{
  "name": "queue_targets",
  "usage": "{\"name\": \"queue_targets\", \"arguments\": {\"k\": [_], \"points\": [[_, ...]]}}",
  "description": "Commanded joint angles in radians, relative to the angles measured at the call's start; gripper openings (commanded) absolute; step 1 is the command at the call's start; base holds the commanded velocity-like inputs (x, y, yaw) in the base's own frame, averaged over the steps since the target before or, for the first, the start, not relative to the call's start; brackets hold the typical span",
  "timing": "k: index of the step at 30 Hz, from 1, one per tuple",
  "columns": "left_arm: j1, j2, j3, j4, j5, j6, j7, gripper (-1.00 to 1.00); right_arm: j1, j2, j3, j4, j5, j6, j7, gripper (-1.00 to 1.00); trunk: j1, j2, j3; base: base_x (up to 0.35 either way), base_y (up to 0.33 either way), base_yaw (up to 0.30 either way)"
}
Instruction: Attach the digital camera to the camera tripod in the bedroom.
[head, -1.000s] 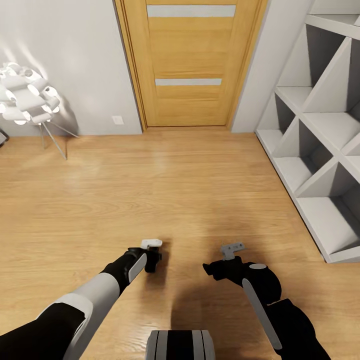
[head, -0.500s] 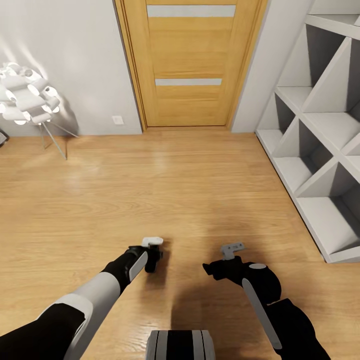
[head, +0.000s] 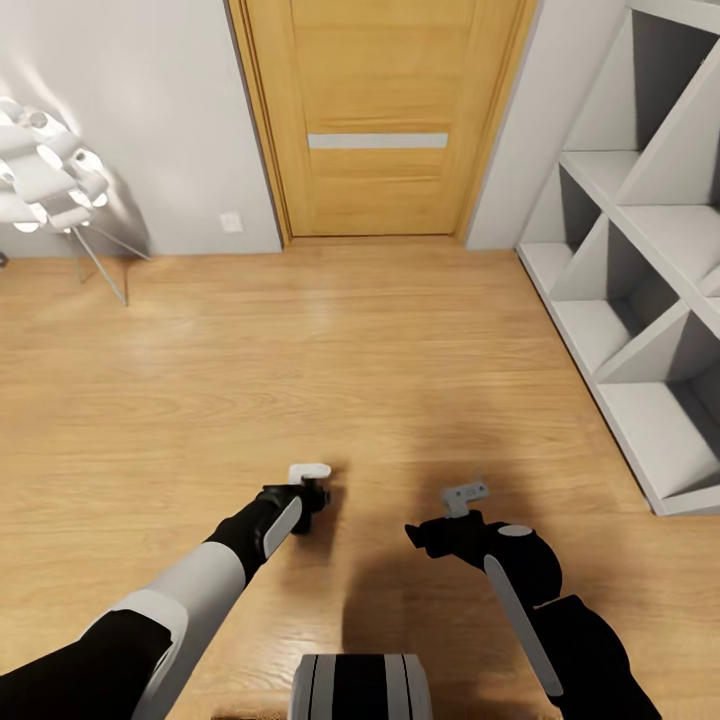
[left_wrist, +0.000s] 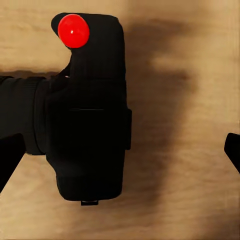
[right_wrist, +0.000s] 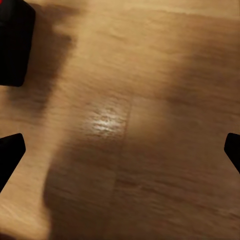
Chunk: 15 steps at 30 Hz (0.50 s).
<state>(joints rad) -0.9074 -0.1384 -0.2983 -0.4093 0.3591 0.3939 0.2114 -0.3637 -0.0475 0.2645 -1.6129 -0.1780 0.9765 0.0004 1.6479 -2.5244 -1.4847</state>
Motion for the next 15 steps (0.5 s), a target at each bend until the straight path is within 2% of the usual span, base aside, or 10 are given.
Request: {"name": "queue_targets", "arguments": {"k": [1,15], "points": [[0.0,0.001,-0.008,-0.002,0.011,0.004,0.009,1.0,-0.001,-0.001,0.001,-0.001,-0.001,0.004,0.0,1.0,0.0,-0.001,-0.005,0.0,0.0,0.0],[0.006,0.005,-0.01,-0.017,0.008,-0.012,0.055,1.0,-0.004,-0.005,0.001,-0.001,-0.001,0.004,0.001,1.0,0.001,-0.001,-0.008,0.0,0.0,0.0]]}}
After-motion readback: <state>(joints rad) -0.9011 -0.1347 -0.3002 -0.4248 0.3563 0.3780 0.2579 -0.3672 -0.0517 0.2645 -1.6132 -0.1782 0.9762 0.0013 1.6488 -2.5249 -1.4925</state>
